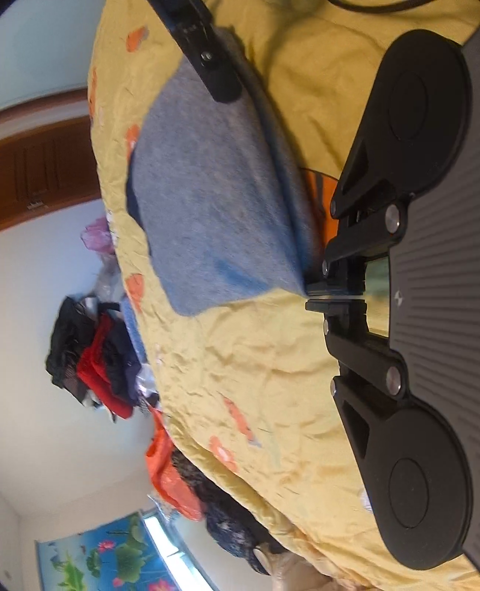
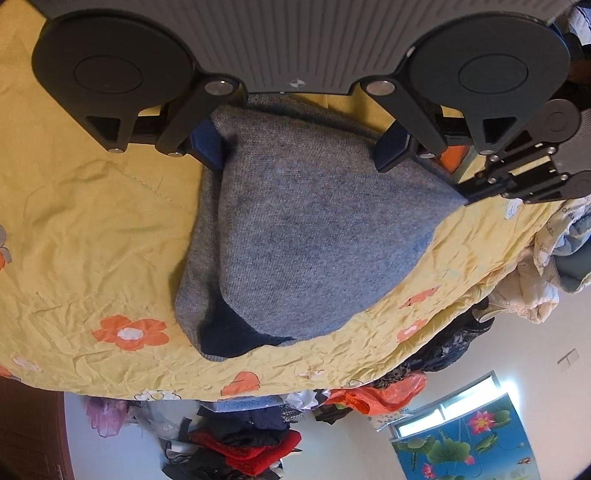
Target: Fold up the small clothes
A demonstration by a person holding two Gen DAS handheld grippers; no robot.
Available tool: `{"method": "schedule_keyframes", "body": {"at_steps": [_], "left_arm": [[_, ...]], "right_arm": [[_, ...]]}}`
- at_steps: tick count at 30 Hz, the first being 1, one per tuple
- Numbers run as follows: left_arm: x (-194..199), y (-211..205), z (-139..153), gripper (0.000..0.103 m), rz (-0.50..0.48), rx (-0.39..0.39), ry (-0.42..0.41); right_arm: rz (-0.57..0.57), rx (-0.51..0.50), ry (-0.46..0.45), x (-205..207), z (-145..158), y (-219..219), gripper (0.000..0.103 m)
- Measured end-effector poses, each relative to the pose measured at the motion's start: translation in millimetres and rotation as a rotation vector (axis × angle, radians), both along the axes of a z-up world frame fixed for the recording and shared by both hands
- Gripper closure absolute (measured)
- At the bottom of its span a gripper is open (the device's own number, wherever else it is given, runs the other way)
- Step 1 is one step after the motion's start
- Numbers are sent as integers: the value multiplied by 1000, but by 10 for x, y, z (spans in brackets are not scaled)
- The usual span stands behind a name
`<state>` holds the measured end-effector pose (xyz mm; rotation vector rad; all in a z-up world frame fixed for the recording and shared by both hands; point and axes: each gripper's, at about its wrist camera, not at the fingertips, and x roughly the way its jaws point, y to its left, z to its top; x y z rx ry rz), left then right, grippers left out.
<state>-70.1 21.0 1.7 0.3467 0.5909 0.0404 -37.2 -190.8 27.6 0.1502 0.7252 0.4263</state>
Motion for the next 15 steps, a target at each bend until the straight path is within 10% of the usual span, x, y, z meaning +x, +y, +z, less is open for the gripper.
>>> {"method": "schedule_keyframes", "body": {"at_steps": [10, 15], "left_arm": [[-248, 20, 250, 94, -61, -58, -34], [-27, -44, 163, 40, -6, -56, 23]], "right_arm": [[-90, 271, 70, 25, 252, -404, 15], [-129, 225, 157, 96, 117, -376, 15]]}}
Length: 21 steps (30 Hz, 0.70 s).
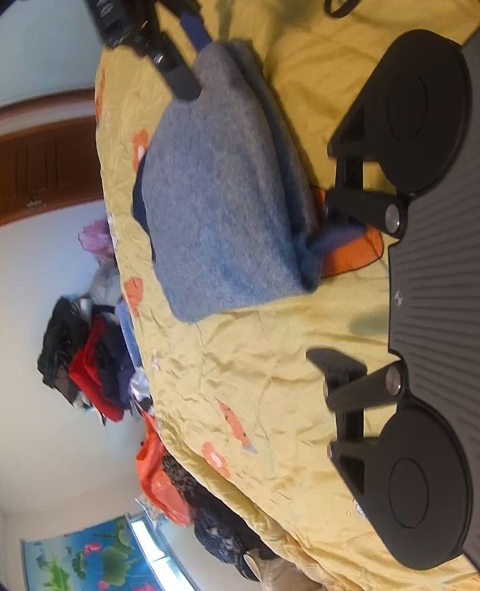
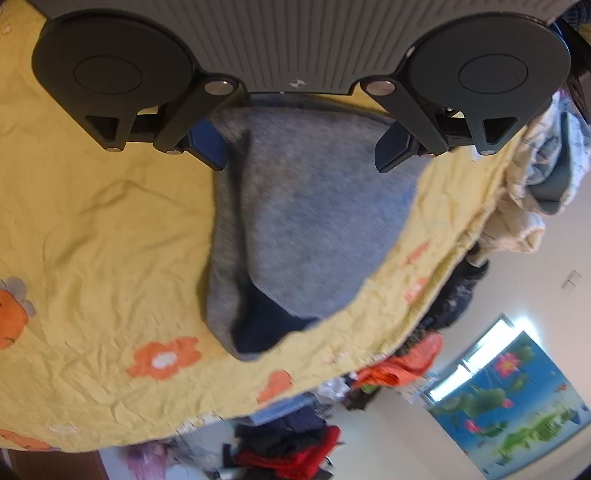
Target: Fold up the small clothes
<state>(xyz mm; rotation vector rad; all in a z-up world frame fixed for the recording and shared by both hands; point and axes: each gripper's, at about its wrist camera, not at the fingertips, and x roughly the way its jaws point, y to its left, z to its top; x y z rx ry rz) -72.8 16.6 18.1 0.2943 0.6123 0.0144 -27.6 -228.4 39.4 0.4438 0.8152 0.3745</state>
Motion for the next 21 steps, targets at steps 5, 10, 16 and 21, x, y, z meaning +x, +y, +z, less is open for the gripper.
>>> {"method": "schedule_keyframes", "body": {"at_steps": [5, 10, 16, 21], "left_arm": [[50, 488, 211, 27, -17, -473, 84], [418, 976, -49, 27, 65, -956, 294], [766, 1048, -200, 27, 33, -1187, 430], [992, 1039, -279, 34, 2, -1257, 493]], "right_arm": [[-13, 96, 42, -31, -50, -176, 15], [25, 390, 219, 161, -278, -401, 11], [53, 466, 270, 330, -311, -421, 10], [87, 447, 279, 444, -289, -336, 9]]}}
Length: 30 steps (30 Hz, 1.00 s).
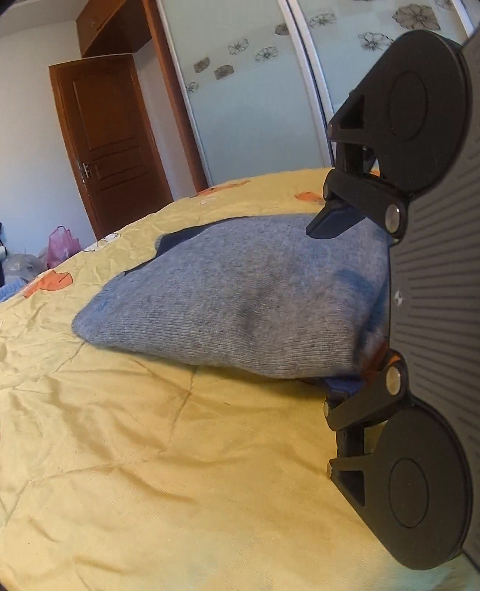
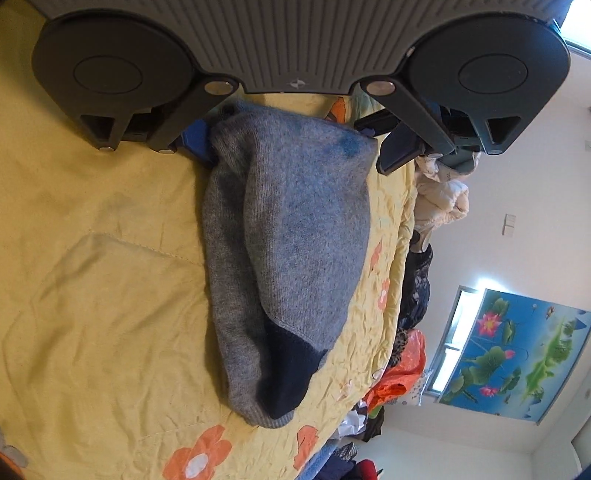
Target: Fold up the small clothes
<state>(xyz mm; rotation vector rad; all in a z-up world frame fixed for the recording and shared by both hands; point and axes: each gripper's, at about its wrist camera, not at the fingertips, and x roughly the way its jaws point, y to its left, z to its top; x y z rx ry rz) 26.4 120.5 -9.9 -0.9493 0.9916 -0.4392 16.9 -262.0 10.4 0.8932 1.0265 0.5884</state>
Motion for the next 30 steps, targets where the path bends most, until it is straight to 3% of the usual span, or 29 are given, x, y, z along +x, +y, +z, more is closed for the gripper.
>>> {"method": "schedule_keyframes", "body": {"at_steps": [1, 3, 4, 5, 6, 7, 9, 15, 18, 21, 23, 24, 26, 28, 29, 30], "left_arm": [[21, -11, -10, 38, -1, -1, 5], [94, -26, -63, 81, 2, 34, 55], [116, -36, -93, 85, -3, 46, 75], [116, -37, -101, 85, -1, 41, 78], [109, -52, -79, 86, -4, 56, 72], [108, -78, -45, 87, -12, 88, 57], [107, -144, 29, 89, -20, 142, 26], [-225, -228, 337, 90, -84, 207, -68], [-389, -227, 154, 90, -117, 260, -33], [-397, -123, 22, 85, -72, 184, -26], [-419, -85, 108, 79, -71, 206, -6], [-467, -69, 212, 74, -59, 270, -25], [-623, -103, 510, 68, -27, 472, -137], [-708, -274, 785, 49, 7, 692, -281], [-730, -399, 889, 30, 36, 779, -362], [-736, -523, 952, 21, 53, 832, -448]], "right_arm": [[8, -5, -5, 27, 5, 33, 9], [-7, -14, -5, 85, 4, 79, 17], [-3, -23, 6, 115, -15, 95, 34], [7, -44, 24, 140, -49, 119, 61], [11, -76, 42, 161, -106, 137, 73], [15, -66, 28, 156, -149, 133, 77], [17, -63, 5, 113, -162, 124, 78], [93, -130, -100, -207, 82, 108, 79], [115, -176, -101, -364, 31, 97, 79], [67, -146, -91, -401, -58, 77, 74], [47, -120, -62, -410, 3, 20, 53], [28, -123, -84, -444, 80, -25, 48], [-51, -197, -179, -500, 308, -140, 44], [-148, -298, -261, -461, 525, -208, 44], [-196, -321, -303, -395, 611, -218, 44], [-227, -329, -333, -318, 678, -185, 44]]}}
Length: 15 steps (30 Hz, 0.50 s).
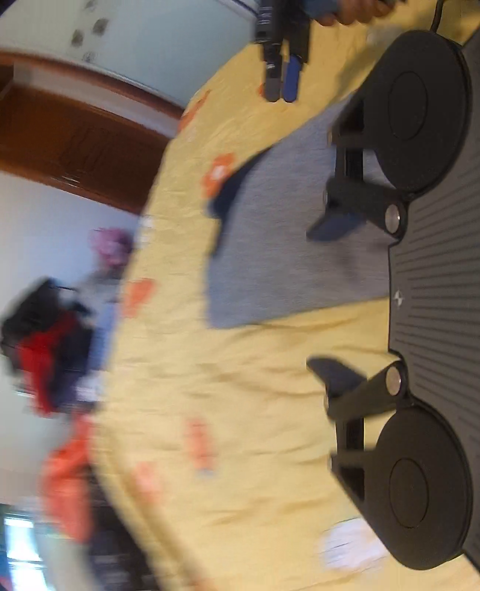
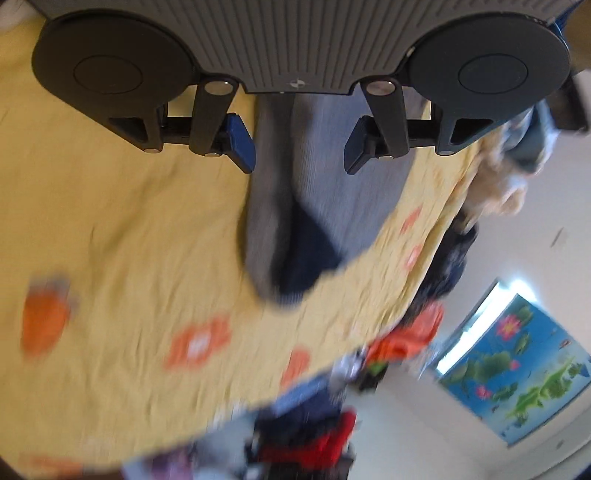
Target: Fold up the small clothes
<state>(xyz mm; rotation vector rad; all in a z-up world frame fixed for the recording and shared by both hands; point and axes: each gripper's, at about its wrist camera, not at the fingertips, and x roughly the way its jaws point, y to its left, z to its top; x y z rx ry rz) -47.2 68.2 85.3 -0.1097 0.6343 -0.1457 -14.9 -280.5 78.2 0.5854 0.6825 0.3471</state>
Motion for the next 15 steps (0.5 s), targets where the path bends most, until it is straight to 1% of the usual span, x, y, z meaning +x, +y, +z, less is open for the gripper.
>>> {"method": "schedule_keyframes", "body": {"at_steps": [1, 2, 4, 5, 6, 8, 9, 10, 12, 13, 15], "left_arm": [[26, -141, 16, 21, -31, 39, -57], [83, -292, -5, 21, -55, 74, -81], [265, -584, -116, 21, -107, 117, -67], [357, -704, -192, 22, -132, 126, -50], [436, -794, -289, 22, -146, 136, -28], [579, -880, -487, 22, -143, 165, 50], [627, -889, -572, 21, -131, 176, 55], [609, -887, -616, 19, -133, 186, 36], [619, -908, -649, 19, -138, 200, 29], [588, -915, -645, 19, -138, 204, 32], [568, -900, -638, 19, -139, 201, 33]], "right_arm": [[-2, 0, -21, 132, 37, 46, 44], [20, 7, -29, 274, 54, 143, 43], [75, 20, -10, 587, 14, 412, 40], [99, -1, 6, 734, -26, 550, 40], [116, -43, 22, 862, -78, 663, 41], [122, -149, 49, 1025, -228, 890, 40], [115, -186, 27, 1066, -271, 915, 41], [107, -217, 27, 1099, -303, 937, 41], [89, -229, 48, 1181, -329, 900, 41], [98, -245, 57, 1212, -315, 920, 41], [135, -340, 52, 1173, -249, 1043, 41]]}}
